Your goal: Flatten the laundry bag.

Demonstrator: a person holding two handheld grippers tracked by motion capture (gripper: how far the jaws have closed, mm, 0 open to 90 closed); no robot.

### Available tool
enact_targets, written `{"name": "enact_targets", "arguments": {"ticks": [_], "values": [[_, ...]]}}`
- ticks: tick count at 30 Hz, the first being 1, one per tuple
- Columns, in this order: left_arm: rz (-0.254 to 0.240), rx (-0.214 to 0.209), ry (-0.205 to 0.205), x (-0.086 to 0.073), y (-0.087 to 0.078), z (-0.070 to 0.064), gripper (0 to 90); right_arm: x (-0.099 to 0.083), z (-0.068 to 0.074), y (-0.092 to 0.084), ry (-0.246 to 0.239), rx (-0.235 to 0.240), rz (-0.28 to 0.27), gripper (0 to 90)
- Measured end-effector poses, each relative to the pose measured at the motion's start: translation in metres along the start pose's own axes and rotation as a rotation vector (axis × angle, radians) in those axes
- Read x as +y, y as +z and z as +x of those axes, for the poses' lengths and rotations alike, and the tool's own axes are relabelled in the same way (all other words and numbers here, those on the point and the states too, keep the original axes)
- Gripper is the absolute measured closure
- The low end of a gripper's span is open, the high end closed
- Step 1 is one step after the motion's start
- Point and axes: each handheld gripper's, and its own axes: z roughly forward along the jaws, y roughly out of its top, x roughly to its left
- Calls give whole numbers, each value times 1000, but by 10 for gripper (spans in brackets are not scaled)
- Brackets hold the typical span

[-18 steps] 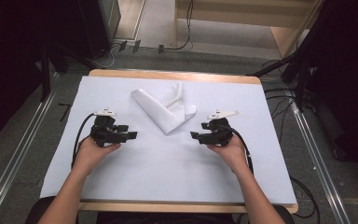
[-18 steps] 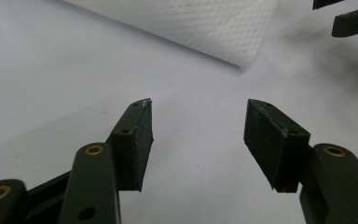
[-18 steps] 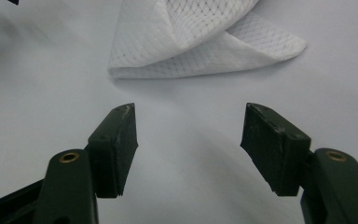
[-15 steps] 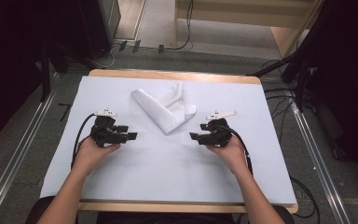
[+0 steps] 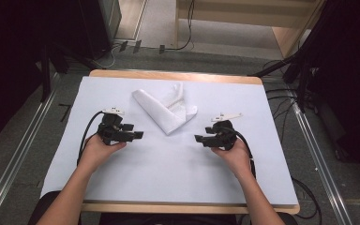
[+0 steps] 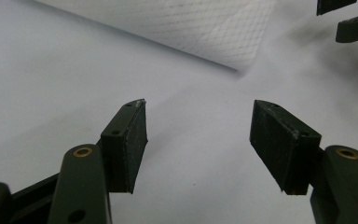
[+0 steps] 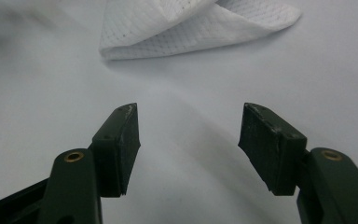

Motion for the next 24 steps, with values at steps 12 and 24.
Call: {"name": "enact_targets", "arguments": {"ticks": [12,24], "values": [[11,-1,9,4,5,-1,374,-5,0,-2,17,-1,15,396],[9,0,5,2,2,-1,373,-3,0,-1,20,2,12,414]]}}
